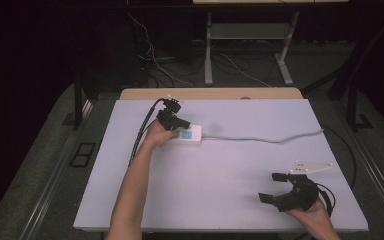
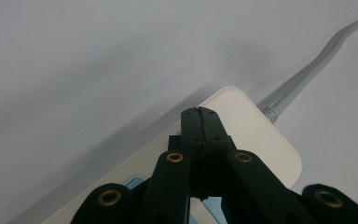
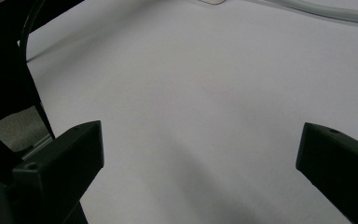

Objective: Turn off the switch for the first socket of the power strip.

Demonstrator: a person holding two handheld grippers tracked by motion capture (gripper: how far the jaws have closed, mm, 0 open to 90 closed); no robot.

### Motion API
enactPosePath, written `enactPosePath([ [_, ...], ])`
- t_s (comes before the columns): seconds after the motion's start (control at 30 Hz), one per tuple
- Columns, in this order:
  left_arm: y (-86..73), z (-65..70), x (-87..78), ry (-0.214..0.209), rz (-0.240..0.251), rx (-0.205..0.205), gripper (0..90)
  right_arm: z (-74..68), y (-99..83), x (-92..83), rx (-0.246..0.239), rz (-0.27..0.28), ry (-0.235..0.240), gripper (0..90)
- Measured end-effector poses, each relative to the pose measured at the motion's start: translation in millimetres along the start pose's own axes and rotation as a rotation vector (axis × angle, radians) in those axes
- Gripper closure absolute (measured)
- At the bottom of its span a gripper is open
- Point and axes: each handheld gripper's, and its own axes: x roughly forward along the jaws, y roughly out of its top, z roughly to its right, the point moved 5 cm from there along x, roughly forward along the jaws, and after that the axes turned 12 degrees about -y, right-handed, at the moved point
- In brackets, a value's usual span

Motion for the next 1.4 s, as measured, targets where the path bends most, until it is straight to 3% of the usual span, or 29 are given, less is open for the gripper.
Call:
enactPosePath([
  [0.47,0.8,3.5,0.2,0.03,0.001,0.008,89.3,1.1,0.1,-0.7,0.008,0.0,-0.003,0.5],
  [0.5,2.2,3.6,-2.4,0.025,0.032,0.0,89.3,1.2,0.1,-0.8,0.008,0.0,-0.003,0.5],
  [0.57,0.5,2.2,-4.2,0.037,0.021,0.004,89.3,1.6,0.3,-1.1,0.009,0.004,-0.003,0.5],
  [0.7,0.1,-0.3,-11.5,0.027,0.08,-0.015,89.2,2.2,0.4,-0.9,0.01,0.004,-0.003,0.5],
  [1.03,-2.1,4.4,-28.3,0.043,0.085,0.012,89.2,2.4,0.4,-0.2,0.01,0.003,-0.006,0.5],
  [1.4,-2.6,10.8,-60.1,0.07,0.123,0.034,89.2,2.4,0.5,-0.1,0.013,0.003,-0.01,0.5],
])
